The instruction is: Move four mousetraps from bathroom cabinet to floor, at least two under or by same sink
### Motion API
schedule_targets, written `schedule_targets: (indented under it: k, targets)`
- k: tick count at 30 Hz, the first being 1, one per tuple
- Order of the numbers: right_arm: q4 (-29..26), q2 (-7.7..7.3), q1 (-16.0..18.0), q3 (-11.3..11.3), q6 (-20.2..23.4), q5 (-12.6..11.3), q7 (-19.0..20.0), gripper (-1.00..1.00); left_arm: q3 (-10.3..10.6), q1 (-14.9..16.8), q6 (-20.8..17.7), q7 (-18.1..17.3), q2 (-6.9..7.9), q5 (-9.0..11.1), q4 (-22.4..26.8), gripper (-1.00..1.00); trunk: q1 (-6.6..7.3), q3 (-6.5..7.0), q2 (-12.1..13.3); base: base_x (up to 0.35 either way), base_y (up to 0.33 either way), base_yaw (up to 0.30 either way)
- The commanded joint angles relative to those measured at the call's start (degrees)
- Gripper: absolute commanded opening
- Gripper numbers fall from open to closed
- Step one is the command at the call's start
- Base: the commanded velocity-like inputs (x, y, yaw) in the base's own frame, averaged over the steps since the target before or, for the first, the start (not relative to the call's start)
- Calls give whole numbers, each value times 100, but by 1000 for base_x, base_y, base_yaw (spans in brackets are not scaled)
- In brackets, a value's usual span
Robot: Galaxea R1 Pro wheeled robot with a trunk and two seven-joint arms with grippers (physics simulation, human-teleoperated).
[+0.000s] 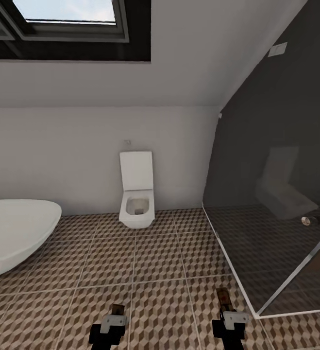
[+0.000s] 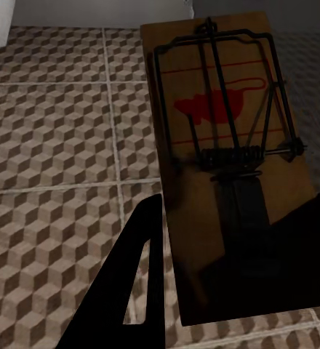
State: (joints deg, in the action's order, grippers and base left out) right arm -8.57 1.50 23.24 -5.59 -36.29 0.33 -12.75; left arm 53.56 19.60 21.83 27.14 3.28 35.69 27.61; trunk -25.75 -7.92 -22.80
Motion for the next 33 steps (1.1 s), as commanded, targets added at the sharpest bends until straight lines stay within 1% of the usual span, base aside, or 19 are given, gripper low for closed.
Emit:
schedule_targets:
  k: [1,14,33]
  targets:
    - [4,-1,5,-48,-9,-6,-44,-100,49,9,15,55,6,35,7,-100,-3,-12,-12,-2,1,170]
    - [4,-1,5,-48,-10,-6,-44,-100,55,9,15,55,6,35,7,-100,-3,-12,-12,0,0,161]
    - [4,-30,5,-48,-10,10,-44,-100,58,9,21,55,6,35,7,-100,-3,-12,-12,0,0,7]
